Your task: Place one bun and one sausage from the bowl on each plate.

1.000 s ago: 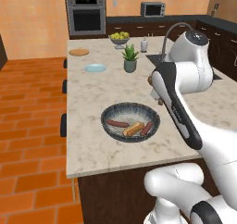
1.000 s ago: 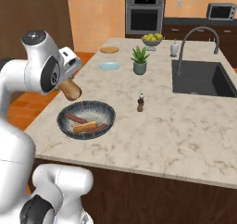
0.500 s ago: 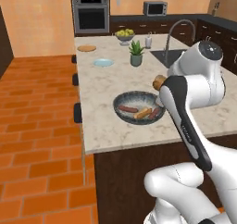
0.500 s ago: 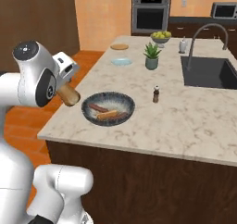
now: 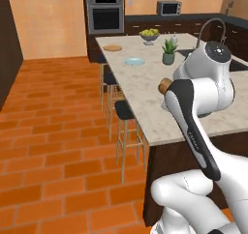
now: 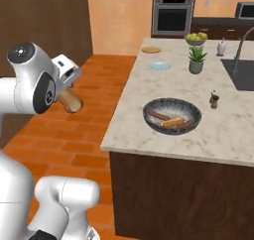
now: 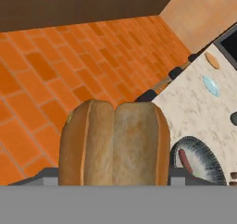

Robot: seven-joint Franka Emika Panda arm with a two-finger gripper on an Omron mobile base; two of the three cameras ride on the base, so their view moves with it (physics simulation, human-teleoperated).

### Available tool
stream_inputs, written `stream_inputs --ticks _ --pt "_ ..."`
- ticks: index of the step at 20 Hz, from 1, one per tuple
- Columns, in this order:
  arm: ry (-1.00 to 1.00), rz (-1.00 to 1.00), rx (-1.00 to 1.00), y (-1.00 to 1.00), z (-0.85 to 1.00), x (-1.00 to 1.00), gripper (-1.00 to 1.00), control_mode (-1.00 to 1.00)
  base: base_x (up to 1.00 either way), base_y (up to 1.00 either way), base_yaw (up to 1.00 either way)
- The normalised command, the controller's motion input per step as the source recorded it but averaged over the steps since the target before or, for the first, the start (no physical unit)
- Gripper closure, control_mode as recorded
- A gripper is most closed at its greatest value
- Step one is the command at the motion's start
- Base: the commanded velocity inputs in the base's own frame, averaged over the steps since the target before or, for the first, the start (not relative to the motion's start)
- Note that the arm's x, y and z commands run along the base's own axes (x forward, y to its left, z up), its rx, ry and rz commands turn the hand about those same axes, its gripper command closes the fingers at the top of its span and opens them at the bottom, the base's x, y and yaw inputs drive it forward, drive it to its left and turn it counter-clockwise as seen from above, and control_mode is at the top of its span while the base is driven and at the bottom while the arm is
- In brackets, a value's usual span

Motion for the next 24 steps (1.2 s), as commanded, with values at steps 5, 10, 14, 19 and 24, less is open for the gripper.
stream_inputs --ticks 5,10,14,19,24 --pt "0.0 0.0 0.0 0.0 0.0 0.0 1.0 1.0 0.62 1.0 -0.31" --pt "0.0 0.0 0.0 0.0 0.0 0.0 1.0 1.0 0.72 1.0 -0.36" --pt "0.0 0.0 0.0 0.0 0.0 0.0 1.0 1.0 0.75 1.0 -0.36" --pt "0.0 0.0 0.0 0.0 0.0 0.0 1.0 1.0 0.88 1.0 -0.39" --pt "0.0 0.0 0.0 0.0 0.0 0.0 1.0 1.0 0.89 1.0 -0.4"
